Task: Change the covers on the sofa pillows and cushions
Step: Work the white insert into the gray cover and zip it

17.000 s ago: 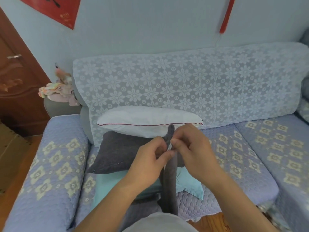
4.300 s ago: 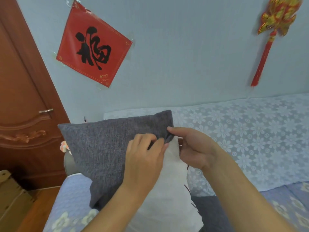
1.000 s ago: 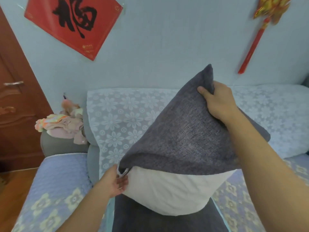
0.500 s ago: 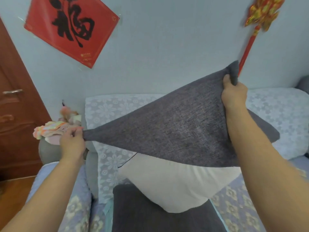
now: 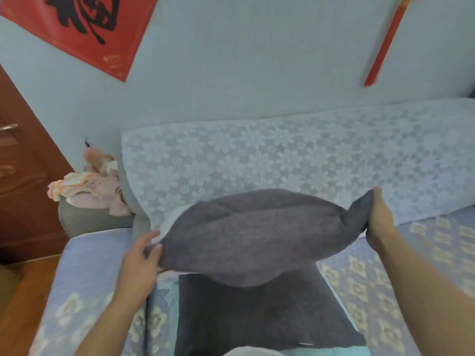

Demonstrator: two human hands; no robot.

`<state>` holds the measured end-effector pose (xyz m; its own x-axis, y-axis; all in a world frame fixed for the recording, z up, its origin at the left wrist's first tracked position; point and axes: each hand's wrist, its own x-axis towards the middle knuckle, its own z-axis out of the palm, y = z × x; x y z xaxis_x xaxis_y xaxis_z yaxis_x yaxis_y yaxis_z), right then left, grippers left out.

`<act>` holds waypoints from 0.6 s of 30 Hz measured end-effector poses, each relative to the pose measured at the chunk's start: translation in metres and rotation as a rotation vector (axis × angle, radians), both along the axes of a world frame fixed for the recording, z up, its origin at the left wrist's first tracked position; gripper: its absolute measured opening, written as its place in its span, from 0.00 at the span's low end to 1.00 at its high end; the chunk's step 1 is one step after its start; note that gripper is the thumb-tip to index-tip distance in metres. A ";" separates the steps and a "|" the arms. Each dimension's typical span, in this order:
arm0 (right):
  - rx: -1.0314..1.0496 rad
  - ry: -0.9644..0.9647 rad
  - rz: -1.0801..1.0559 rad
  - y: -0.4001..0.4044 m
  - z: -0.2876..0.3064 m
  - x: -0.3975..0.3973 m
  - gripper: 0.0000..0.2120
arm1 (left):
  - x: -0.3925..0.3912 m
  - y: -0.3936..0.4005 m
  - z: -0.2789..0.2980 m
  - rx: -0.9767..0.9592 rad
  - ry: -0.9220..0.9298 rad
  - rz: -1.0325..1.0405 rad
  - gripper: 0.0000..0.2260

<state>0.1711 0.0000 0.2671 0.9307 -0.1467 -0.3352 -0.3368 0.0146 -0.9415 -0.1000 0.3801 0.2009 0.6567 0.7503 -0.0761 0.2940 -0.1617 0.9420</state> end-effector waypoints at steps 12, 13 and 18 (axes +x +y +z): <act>-1.133 0.469 0.642 0.022 -0.181 -0.079 0.35 | -0.028 -0.012 -0.097 -0.126 0.611 -0.341 0.14; -1.141 0.474 0.656 0.019 -0.183 -0.079 0.35 | -0.014 -0.010 -0.091 -0.147 0.571 -0.289 0.17; -1.154 0.489 0.647 0.024 -0.166 -0.082 0.32 | 0.058 -0.041 -0.081 -0.038 0.578 -0.251 0.23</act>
